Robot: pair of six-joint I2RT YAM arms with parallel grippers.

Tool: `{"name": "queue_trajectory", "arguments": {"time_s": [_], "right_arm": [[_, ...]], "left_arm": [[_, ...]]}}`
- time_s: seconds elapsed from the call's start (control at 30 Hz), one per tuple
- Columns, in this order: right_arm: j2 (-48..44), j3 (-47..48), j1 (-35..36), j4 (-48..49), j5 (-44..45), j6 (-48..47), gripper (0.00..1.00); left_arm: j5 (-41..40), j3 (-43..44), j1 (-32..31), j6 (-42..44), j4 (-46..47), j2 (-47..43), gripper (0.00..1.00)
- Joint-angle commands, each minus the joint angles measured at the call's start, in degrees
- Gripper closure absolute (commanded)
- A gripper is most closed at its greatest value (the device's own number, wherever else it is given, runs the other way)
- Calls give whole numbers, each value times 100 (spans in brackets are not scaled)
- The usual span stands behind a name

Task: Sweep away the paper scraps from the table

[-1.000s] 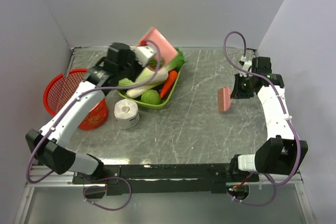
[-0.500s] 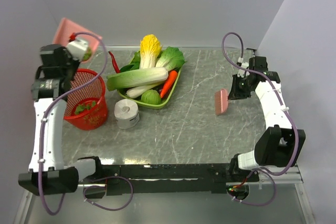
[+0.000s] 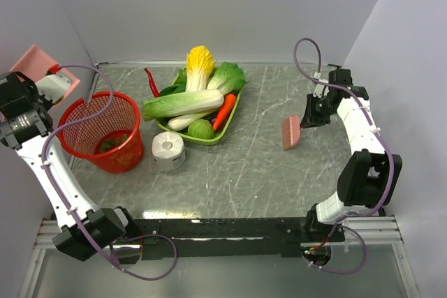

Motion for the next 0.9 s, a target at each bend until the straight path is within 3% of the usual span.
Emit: {"name": "queue_trajectory", "arguments": {"time_s": [0.0,0.23,0.27,0.37,0.67,0.87], "right_arm": [[124,472,-33,95,-187,92,100],[133,464,-33,130,-310,118,100],[124,446,-42,122,-319,127,100],[72,393,-33,130,-328,118,100],[-174,192,-42,139,-223,74,100],[-227,244,-42,122,-205,66,100]], "left_arm": [[489,315,53,1788,-374,-116,99],[402,271,53,4037,-1278,-54,99],[315,201,53,4658,-1350,-63,99],[-55,-308,44,5409,-729,-203,99],[235,-581,26,5192,572,-194,99],[428,-660,26,4893,776,-159,99]]}}
